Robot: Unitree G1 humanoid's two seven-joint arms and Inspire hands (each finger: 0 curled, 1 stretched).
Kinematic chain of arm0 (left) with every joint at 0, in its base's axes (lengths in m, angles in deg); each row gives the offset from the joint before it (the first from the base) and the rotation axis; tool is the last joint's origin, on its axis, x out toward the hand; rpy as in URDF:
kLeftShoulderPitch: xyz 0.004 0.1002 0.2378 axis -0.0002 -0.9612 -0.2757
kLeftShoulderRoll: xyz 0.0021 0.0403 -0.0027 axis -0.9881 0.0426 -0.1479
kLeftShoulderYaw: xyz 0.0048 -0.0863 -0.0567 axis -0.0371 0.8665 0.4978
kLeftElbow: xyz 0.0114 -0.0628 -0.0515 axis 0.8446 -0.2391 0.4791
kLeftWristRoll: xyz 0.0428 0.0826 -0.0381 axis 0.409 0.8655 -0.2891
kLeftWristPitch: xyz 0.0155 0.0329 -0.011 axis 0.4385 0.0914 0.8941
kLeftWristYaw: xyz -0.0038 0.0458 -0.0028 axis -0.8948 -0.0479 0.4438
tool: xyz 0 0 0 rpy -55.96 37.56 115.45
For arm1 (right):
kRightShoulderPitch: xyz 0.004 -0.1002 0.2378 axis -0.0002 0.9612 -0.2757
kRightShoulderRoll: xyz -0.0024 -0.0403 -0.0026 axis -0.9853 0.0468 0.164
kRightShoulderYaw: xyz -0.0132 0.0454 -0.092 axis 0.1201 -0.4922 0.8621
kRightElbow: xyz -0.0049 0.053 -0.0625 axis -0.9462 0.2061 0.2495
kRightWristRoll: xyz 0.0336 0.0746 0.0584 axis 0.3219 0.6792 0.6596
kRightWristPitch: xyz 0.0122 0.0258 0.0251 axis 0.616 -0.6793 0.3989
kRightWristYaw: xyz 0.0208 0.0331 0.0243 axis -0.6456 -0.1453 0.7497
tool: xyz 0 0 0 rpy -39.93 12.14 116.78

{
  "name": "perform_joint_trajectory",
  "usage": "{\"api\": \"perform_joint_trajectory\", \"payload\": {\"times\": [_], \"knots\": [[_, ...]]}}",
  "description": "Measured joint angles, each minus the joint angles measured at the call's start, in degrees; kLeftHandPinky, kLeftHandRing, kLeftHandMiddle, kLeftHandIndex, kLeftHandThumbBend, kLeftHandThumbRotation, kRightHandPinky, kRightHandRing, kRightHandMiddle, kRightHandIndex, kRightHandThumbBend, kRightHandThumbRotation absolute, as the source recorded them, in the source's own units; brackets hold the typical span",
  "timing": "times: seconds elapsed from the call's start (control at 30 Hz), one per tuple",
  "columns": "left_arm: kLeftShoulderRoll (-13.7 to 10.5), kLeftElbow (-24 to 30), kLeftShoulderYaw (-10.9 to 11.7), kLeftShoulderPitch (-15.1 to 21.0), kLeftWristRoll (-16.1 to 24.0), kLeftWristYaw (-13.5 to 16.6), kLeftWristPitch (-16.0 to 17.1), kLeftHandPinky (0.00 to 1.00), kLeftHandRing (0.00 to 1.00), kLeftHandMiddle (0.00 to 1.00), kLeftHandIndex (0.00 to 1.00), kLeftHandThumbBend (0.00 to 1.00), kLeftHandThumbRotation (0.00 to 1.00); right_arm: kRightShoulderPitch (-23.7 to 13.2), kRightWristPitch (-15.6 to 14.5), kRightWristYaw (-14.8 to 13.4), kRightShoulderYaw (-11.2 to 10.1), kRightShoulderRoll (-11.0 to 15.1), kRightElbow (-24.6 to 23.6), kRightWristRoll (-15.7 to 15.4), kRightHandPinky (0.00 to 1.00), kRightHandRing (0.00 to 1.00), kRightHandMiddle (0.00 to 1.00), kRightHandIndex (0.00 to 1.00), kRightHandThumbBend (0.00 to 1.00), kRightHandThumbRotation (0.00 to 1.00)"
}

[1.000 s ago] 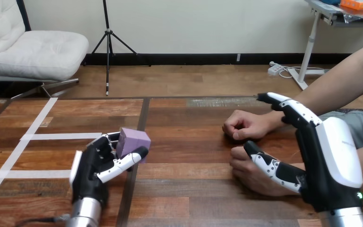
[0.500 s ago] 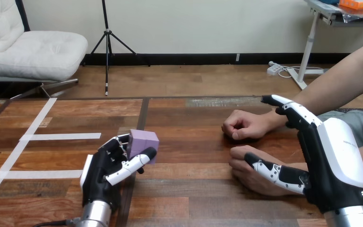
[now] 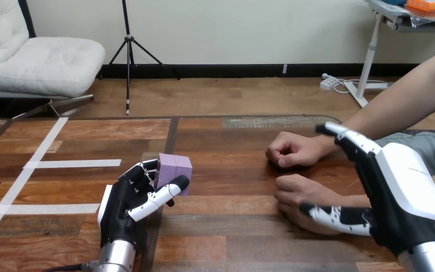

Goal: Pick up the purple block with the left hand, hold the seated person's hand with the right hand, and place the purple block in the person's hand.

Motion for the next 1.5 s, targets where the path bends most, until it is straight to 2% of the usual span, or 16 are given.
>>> {"api": "perform_joint_trajectory", "payload": {"times": [0.37,0.7,1.27,1.5], "knots": [[0.00,0.39,0.36,-0.03,0.45,-0.46,0.00,0.26,0.32,0.41,0.44,0.79,0.00,-0.35,-7.82,9.51,-0.05,3.94,-2.38,-3.63,0.77,0.81,0.83,0.80,0.85,0.00],[-0.01,0.66,0.46,-0.32,0.50,-0.49,0.00,0.26,0.32,0.40,0.44,0.79,0.00,-1.68,-12.31,16.57,-0.03,8.58,-2.43,-7.19,0.75,0.79,0.80,0.78,0.88,0.00],[-0.03,1.85,0.50,-0.46,0.54,-0.84,0.00,0.26,0.32,0.40,0.44,0.78,0.00,-7.31,-16.61,23.62,0.97,13.37,-1.80,-13.00,0.75,0.77,0.79,0.77,0.89,0.00],[-0.03,2.57,0.51,-0.49,0.55,-1.00,0.00,0.26,0.32,0.40,0.44,0.77,0.00,-9.62,-17.01,24.82,1.55,14.47,-0.32,-15.02,0.74,0.77,0.78,0.76,0.91,0.00]]}}
